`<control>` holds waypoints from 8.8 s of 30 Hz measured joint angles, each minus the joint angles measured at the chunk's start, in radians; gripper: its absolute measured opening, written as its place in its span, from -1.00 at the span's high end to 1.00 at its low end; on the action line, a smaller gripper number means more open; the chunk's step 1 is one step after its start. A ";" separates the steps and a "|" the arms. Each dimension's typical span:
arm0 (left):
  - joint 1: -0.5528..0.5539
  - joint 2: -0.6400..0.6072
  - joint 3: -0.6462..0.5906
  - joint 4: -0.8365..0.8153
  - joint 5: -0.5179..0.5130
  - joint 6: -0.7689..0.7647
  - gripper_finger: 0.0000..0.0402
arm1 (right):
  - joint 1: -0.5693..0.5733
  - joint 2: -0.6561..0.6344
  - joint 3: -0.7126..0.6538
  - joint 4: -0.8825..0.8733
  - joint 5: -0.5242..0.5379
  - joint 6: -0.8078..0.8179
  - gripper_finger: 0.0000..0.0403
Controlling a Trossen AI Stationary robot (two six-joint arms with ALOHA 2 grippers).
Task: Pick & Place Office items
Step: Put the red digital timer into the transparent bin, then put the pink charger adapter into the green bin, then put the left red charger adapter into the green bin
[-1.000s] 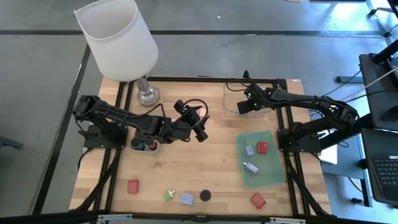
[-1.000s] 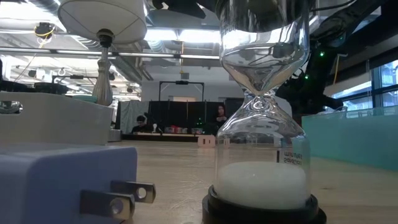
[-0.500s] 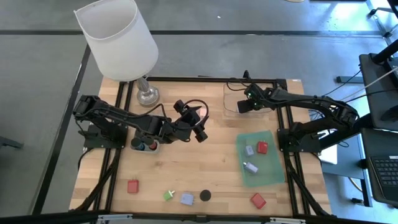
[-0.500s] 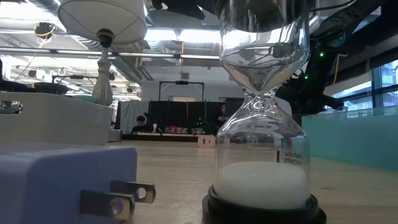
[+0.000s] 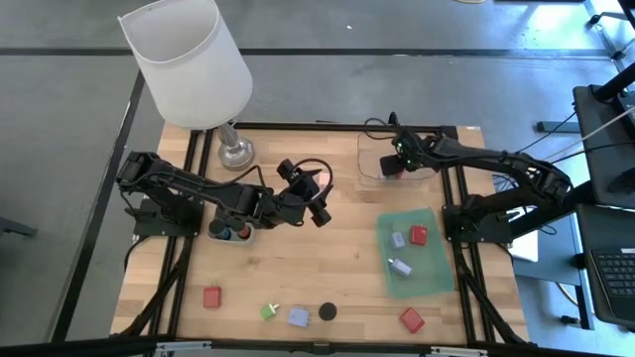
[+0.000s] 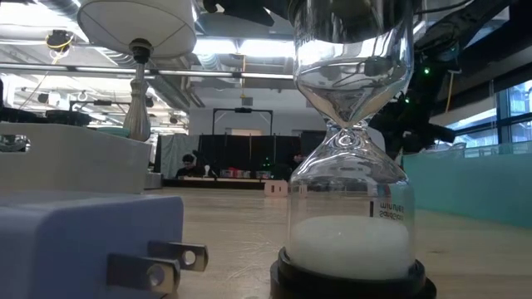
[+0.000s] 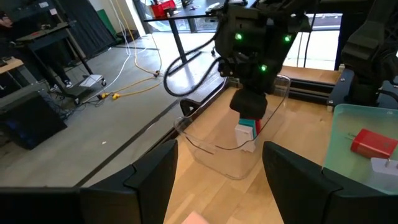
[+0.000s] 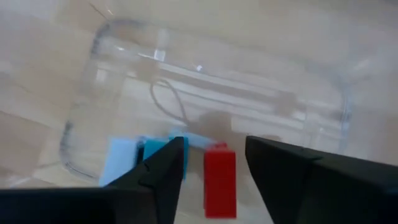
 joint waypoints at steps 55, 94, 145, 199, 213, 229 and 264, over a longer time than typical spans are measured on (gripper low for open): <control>0.392 0.503 0.000 -0.003 0.410 -0.827 -0.58 | 0.038 -0.002 0.659 -0.277 -0.097 -0.305 -0.03; 0.345 0.102 0.000 0.190 0.955 -0.375 0.06 | 0.270 -0.125 0.658 -0.347 -0.471 -0.791 -0.03; 0.232 -0.086 0.000 0.483 1.169 -0.472 0.05 | 0.664 -0.016 0.658 0.254 -0.434 -1.154 0.04; 0.326 -0.086 0.000 0.254 1.143 -0.461 -0.36 | 1.111 -0.189 0.208 -0.435 -0.337 0.289 0.38; 0.306 -0.086 0.000 0.254 1.142 -0.461 -0.36 | 1.187 -0.188 -0.132 -0.190 -0.233 0.595 0.38; 0.303 -0.086 0.000 0.254 1.143 -0.463 -0.36 | 1.197 -0.188 -0.208 -0.064 -0.078 0.643 0.21; -0.027 -0.143 0.000 0.066 1.355 -0.138 -0.30 | 1.183 -0.188 0.199 -0.345 -0.038 0.408 -0.35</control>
